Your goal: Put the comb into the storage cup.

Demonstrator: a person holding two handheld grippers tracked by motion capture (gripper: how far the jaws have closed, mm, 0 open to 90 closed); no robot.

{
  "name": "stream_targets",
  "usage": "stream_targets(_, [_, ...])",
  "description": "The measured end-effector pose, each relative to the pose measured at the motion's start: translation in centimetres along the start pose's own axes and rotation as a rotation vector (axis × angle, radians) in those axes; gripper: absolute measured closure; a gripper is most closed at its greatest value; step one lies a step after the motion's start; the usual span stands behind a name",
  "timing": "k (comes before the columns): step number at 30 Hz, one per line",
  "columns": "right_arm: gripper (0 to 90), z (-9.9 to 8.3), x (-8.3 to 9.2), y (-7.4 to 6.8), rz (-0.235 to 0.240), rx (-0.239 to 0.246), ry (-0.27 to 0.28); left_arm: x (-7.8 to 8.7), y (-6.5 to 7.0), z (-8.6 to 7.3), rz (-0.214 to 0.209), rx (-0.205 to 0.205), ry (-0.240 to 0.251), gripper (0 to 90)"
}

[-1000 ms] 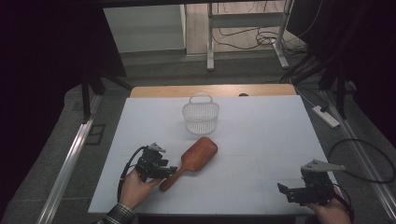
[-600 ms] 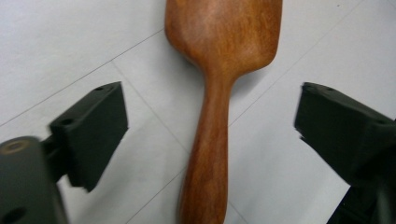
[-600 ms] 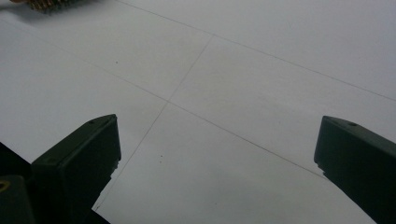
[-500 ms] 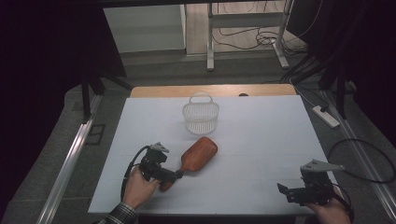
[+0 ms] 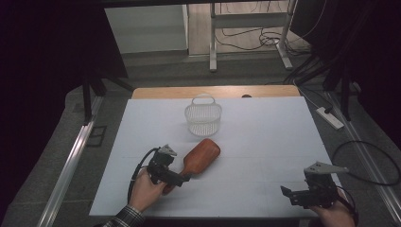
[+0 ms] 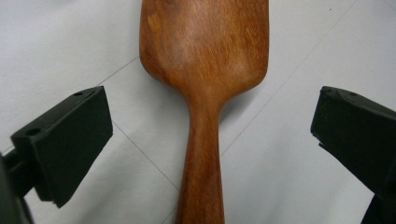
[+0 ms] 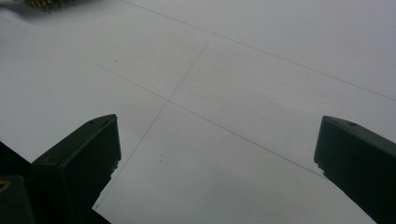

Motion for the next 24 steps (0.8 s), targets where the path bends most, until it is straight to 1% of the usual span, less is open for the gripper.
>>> stream_targets(2, [0.5, 0.0, 0.0, 0.0, 0.0, -0.001, -0.001, 0.0, 0.0, 0.0, -0.003, 0.002, -0.005, 0.0])
stream_targets(3, [0.5, 0.0, 0.0, 0.0, 0.0, -0.001, -0.001, -0.1, 0.0, -0.1, 0.003, 0.005, -0.013, 0.0])
stream_targets(5, [0.5, 0.0, 0.0, 0.0, 0.0, -0.001, -0.002, -0.3, 0.0, -0.2, 0.019, -0.007, -0.043, 0.0])
stream_targets(7, [0.5, 0.0, 0.0, 0.0, 0.001, -0.001, -0.003, -0.5, 0.2, -0.3, 0.025, -0.008, -0.063, 0.0])
stream_targets(9, [0.5, 0.0, 0.0, 0.0, 0.001, -0.001, -0.003, -0.7, 0.3, -0.3, 0.023, -0.009, -0.073, 0.0])
stream_targets(12, [0.5, 0.0, 0.0, 0.0, 0.001, 0.0, -0.005, -1.1, 0.5, -0.4, 0.028, -0.01, -0.101, 0.0])
stream_targets(15, [0.5, 0.0, 0.0, 0.0, 0.001, 0.0, -0.005, -1.6, 0.6, -0.6, 0.05, -0.011, -0.123, 0.0])
stream_targets(17, [0.5, 0.0, 0.0, 0.0, 0.001, 0.001, -0.005, -1.9, 0.7, -0.7, 0.07, -0.026, -0.148, 0.0])
stream_targets(19, [0.5, 0.0, 0.0, 0.0, 0.001, 0.001, -0.006, -2.2, 0.7, -0.7, 0.086, -0.026, -0.167, 0.0])
stream_targets(22, [0.5, 0.0, 0.0, 0.0, 0.001, 0.001, -0.004, -2.4, 0.8, -0.8, 0.075, -0.021, -0.182, 0.0])
stream_targets(24, [0.5, 0.0, 0.0, 0.0, 0.002, 0.001, -0.005, -2.4, 0.8, -0.8, 0.08, -0.023, -0.188, 0.0])
Point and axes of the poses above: each handheld gripper's, and its own axes: x roughly backward along the jaws, z roughly out of its top, y roughly to its right, the point moved 6 cm from there along -x, roughly forward along the jaws, and after that the axes turned 1 degree about x, right-handed, at the moved point
